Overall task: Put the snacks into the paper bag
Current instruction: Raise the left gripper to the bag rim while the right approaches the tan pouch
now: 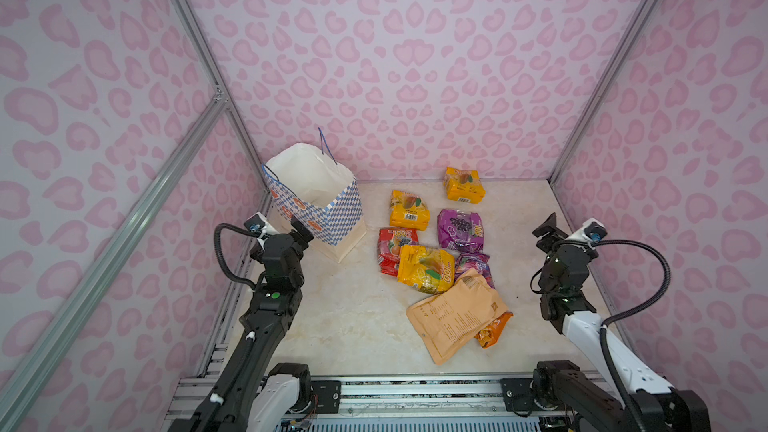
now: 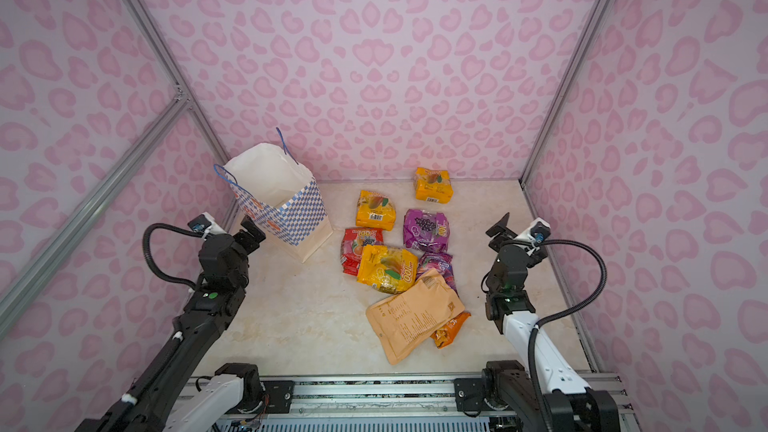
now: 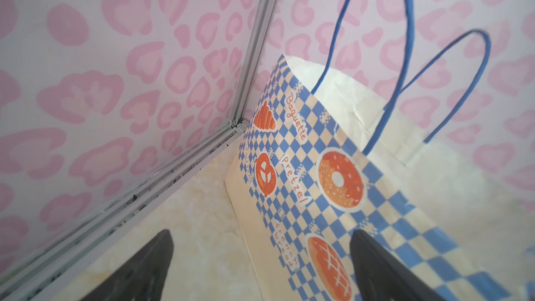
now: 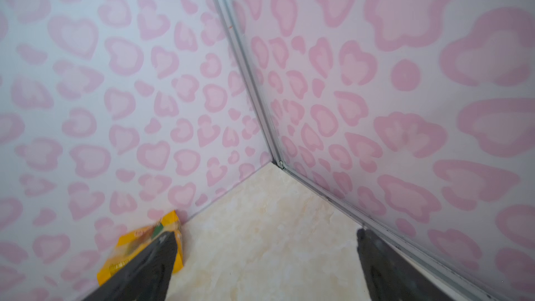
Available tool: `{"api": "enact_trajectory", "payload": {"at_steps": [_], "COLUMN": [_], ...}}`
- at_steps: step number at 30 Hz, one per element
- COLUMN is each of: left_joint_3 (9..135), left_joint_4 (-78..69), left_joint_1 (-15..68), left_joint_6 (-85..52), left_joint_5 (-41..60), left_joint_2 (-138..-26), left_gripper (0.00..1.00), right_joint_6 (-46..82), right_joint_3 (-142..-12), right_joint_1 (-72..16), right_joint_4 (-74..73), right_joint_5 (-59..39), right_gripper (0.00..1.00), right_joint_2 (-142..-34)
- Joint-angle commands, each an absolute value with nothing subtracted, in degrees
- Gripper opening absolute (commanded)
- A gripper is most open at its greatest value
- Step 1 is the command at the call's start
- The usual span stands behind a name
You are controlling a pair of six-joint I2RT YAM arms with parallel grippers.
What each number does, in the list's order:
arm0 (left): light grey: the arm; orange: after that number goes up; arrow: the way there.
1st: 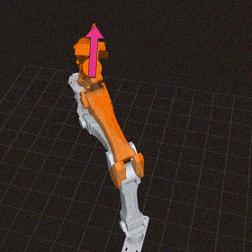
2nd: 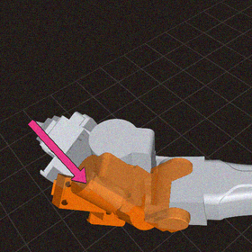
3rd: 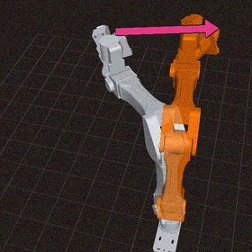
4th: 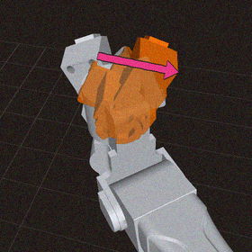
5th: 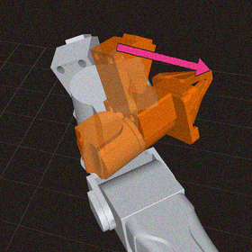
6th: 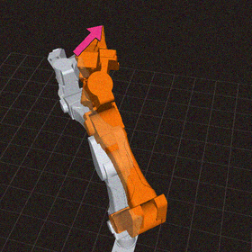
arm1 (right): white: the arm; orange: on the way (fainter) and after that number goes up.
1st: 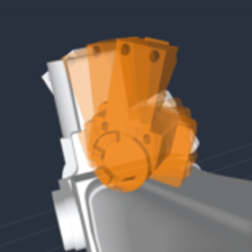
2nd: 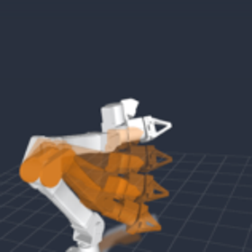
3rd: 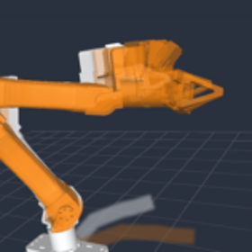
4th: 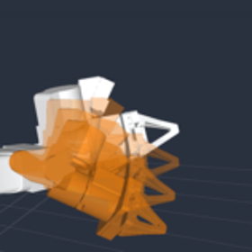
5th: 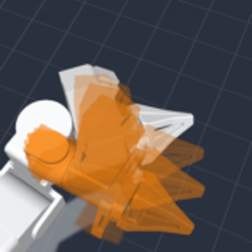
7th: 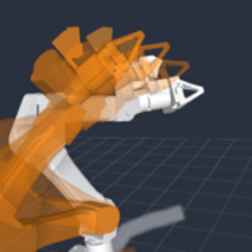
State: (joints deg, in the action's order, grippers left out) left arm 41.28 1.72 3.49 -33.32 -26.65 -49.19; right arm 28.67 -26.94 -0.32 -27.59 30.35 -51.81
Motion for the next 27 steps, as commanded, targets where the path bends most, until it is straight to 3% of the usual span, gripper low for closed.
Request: {"api": "enact_trajectory", "payload": {"at_steps": [1,3,5,8,16,22,27], "left_joint_3": [48.3,55.0,64.8,78.1,88.5,100.6,112.2], "left_joint_4": [28.0,28.6,36.9,51.9,56.2,61.8,67.5], "left_joint_1": [0.5,-0.8,0.0,3.5,7.1,8.1,6.8], "left_joint_6": [-49.3,-44.5,-46.0,-47.3,-56.3,-60.3,-62.4], "left_joint_5": [-13.1,1.1,3.4,-3.5,-13.8,-22.2,-24.0], "left_joint_2": [-44.4,-44.2,-47.9,-56.3,-72.5,-87.4,-98.5], "left_gripper": [0.98,0.98,0.98,0.98,0.98,0.99,0.81], "right_joint_6": [47.7,46.8,45.5,45.1,34.2,32.6,31.6], "right_joint_3": [-27.0,-28.1,-32.5,-39.8,-48.5,-46.6,-47.2], "right_joint_1": [3.7,5.5,5.5,5.1,-8.9,-13.8,-14.4], "right_joint_4": [-11.0,-11.1,-4.7,6.4,16.7,16.1,18.8], "right_joint_5": [26.5,19.0,16.1,13.8,26.0,26.5,24.8], "right_gripper": [1.00,1.00,1.00,1.00,1.00,0.99,0.99], "right_joint_2": [-46.3,-44.4,-44.4,-47.1,-50.8,-49.6,-49.8]}}
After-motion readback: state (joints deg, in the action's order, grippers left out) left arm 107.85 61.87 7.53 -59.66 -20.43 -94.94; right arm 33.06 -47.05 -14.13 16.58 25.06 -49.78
